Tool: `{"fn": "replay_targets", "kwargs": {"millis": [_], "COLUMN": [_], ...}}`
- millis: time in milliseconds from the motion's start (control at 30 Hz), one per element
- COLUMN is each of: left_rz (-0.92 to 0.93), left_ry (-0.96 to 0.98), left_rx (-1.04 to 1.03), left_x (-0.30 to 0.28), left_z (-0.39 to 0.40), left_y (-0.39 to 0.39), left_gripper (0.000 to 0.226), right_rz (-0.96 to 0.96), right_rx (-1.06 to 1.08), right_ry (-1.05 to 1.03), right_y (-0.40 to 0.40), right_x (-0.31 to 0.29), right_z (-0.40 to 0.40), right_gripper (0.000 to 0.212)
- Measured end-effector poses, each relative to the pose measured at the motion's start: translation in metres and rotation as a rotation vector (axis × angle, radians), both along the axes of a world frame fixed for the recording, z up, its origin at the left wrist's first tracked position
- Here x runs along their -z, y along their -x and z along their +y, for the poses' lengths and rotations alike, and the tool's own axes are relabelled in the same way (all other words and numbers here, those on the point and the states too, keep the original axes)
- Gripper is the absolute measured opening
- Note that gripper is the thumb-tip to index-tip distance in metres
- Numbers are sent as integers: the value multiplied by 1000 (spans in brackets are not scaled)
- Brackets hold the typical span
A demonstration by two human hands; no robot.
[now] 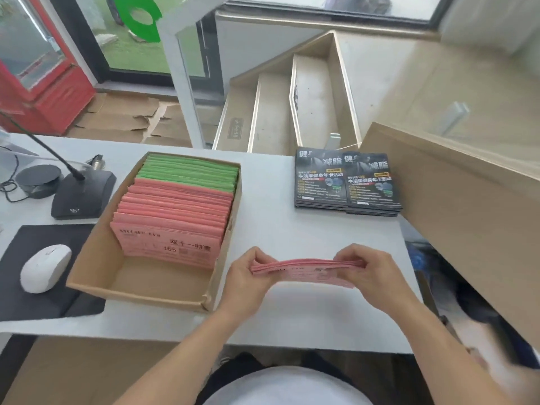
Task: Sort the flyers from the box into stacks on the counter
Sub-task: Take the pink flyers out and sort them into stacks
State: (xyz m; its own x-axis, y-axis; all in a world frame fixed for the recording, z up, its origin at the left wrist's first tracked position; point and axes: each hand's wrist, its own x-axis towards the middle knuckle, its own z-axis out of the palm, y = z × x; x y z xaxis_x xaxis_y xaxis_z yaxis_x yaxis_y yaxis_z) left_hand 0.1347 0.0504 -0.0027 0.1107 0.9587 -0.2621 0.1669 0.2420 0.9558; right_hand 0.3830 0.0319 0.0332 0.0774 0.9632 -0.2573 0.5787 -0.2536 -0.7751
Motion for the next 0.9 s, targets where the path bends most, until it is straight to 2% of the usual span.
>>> {"fn": "replay_targets", "kwargs": {"millis": [100,233,333,467,567,700,900], "left_rz": [7,-30,-46,-21,-44,-7,-31], "left_ry": [48,60,66,25,-9,30,64], "left_rx": [39,59,71,47,43,33,115], "left_x": [22,36,37,31,25,27,31], "left_z": [-5,-9,-11,-12,-12,-13,-12], "left_y": [-4,-5,-15,-26,-30,-31,-34], "left_gripper": [29,36,27,16,18,24,18], "right_rz": [-6,3,73,121,162,193,241], "right_rx": [-18,38,-16,-15,-13,-38,-11], "right_ry": [42,-10,17,-35,-82,-19,32], "right_y": [-13,-32,-35,-35,-46,-51,-52], "right_x": [26,45,56,57,52,57,63], "right_z": [-15,-26,-28,-28,-26,-27,-23], "right_gripper": [24,32,22,12,11,13,14]}}
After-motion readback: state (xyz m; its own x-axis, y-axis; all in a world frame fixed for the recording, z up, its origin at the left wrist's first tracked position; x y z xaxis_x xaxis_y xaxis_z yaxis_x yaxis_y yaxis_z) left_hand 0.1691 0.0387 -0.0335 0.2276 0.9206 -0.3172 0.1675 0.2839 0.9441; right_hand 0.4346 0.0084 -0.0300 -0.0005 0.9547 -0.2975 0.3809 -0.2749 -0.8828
